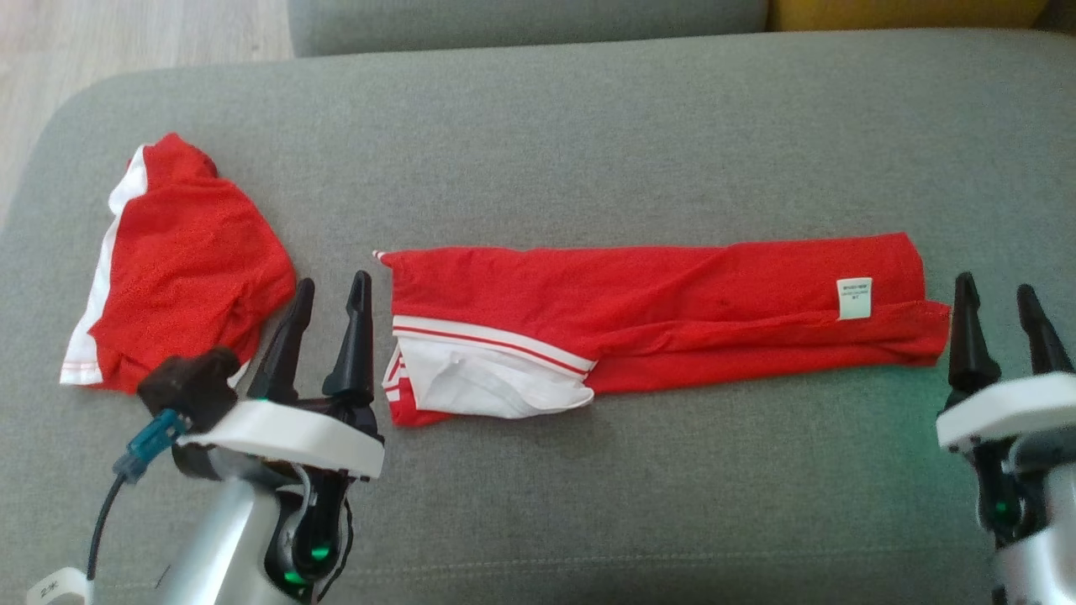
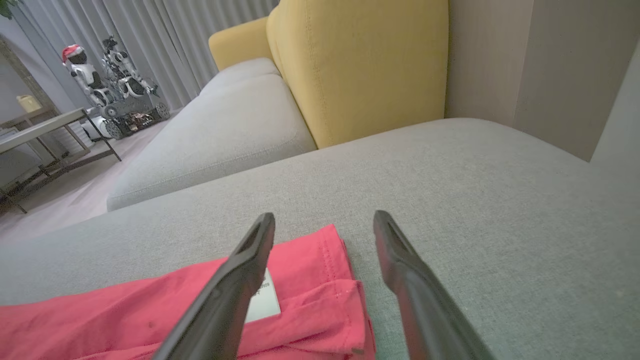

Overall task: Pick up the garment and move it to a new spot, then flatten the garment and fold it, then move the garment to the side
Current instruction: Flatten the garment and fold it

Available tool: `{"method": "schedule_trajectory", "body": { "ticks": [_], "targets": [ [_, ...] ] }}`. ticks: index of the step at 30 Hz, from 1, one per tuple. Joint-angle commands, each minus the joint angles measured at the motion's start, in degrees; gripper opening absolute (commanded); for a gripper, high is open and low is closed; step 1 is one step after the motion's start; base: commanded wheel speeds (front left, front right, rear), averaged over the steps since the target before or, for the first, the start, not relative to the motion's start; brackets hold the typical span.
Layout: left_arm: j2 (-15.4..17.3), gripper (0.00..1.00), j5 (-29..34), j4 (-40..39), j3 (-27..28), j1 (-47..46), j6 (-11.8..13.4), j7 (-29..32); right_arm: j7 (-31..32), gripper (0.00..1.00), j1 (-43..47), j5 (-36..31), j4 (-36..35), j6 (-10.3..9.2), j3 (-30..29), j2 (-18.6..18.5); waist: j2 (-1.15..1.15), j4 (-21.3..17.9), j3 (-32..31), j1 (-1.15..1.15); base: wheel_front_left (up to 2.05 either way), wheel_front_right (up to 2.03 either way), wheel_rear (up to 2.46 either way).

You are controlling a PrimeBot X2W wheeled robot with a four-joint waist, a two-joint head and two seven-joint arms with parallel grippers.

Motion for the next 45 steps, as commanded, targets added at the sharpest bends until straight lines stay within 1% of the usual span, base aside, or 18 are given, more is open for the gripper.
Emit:
{"method": "schedule_trajectory", "body": {
  "ticks": [1,7,12,13,16,19,22,25,26,27,31,38,40,43,44,45],
  "targets": [
    [0.0,1.0,1.1,-1.2,3.0,-2.7,-0.9,-0.7,0.8,1.0,-4.3,-0.9,-0.1,-0.04,0.4,-0.5,0.0,0.3,1.0,0.0,0.0,0.0,0.0],
    [-1.4,1.0,2.9,-0.1,3.2,-3.6,-2.8,-0.7,3.6,1.0,-9.2,-3.1,7.5,-0.04,-3.2,0.2,0.0,1.1,3.3,0.0,0.0,0.0,0.0],
    [-2.1,1.0,3.9,0.5,3.3,-4.6,-4.0,-0.7,4.5,1.0,-12.5,-5.5,13.9,-0.04,-4.9,0.4,0.0,2.1,4.8,0.0,0.0,0.0,0.0],
    [-2.1,1.0,3.9,0.5,3.3,-4.6,-4.0,-0.7,4.5,1.0,-12.5,-5.5,13.9,-0.04,-4.9,0.4,0.0,2.1,4.8,0.0,0.0,0.0,0.0],
    [-2.3,1.0,4.3,0.8,3.4,-5.1,-4.4,-0.7,4.5,1.0,-13.7,-8.4,17.2,-0.04,-5.9,0.3,0.0,2.8,5.6,0.0,0.0,0.0,0.0],
    [-2.3,1.0,4.6,1.0,3.7,-5.5,-4.7,-0.7,4.5,1.0,-14.9,-8.9,19.7,-0.04,-6.3,1.1,0.0,3.1,6.3,0.0,0.0,0.0,0.0],
    [-2.0,1.0,4.8,1.3,4.0,-5.8,-4.8,-0.7,4.6,1.0,-15.3,-10.8,22.5,-0.04,-6.2,0.9,0.0,3.3,6.4,0.0,0.0,0.0,0.0],
    [-1.6,1.0,5.6,1.4,4.2,-6.2,-4.7,-0.7,5.2,1.0,-15.9,-10.4,24.5,-0.04,-5.6,1.7,0.0,3.4,6.5,0.0,0.0,0.0,0.0],
    [-1.6,1.0,5.7,1.5,4.3,-6.3,-4.7,-0.7,5.3,0.42,-16.1,-10.1,25.0,-0.04,-5.3,1.8,0.0,3.4,6.5,0.0,0.0,0.0,0.0],
    [-1.6,1.0,5.8,1.6,4.3,-6.4,-4.7,-0.7,5.2,0.0,-16.3,-9.9,25.4,-0.04,-5.0,1.7,0.0,3.3,6.4,0.0,0.0,0.0,0.0],
    [-1.6,1.0,5.8,1.9,4.4,-6.4,-4.7,-0.7,4.1,0.0,-16.8,-9.0,26.3,-0.04,-4.7,0.9,0.0,3.1,5.8,0.0,0.0,0.0,0.0],
    [-1.8,1.0,5.7,2.0,4.3,-6.0,-4.7,-0.7,1.8,0.0,-18.1,-10.6,27.1,-0.04,-6.9,-3.0,0.0,2.6,4.9,0.0,0.0,0.0,0.0],
    [-1.9,1.0,5.7,2.2,4.0,-6.0,-4.9,-0.7,1.4,0.0,-18.5,-12.2,27.0,-0.04,-8.1,-4.2,0.0,2.7,4.6,0.0,0.0,0.0,0.0],
    [-1.8,1.0,5.7,2.3,3.9,-5.8,-4.9,-0.7,0.9,0.0,-19.1,-15.7,26.7,-0.04,-11.3,-6.6,0.0,2.6,4.3,0.0,0.0,0.0,0.0],
    [-1.7,1.0,5.6,2.3,3.9,-5.7,-4.9,-0.7,0.7,0.0,-19.4,-17.3,26.6,-0.04,-12.8,-7.3,0.0,2.6,4.2,0.0,0.0,0.0,0.0],
    [-1.6,1.0,5.6,2.4,4.0,-5.6,-4.8,-0.7,0.3,0.0,-20.0,-20.9,26.0,-0.04,-15.9,-8.2,0.0,2.6,4.0,0.0,0.0,0.0,0.0]
  ]
}}
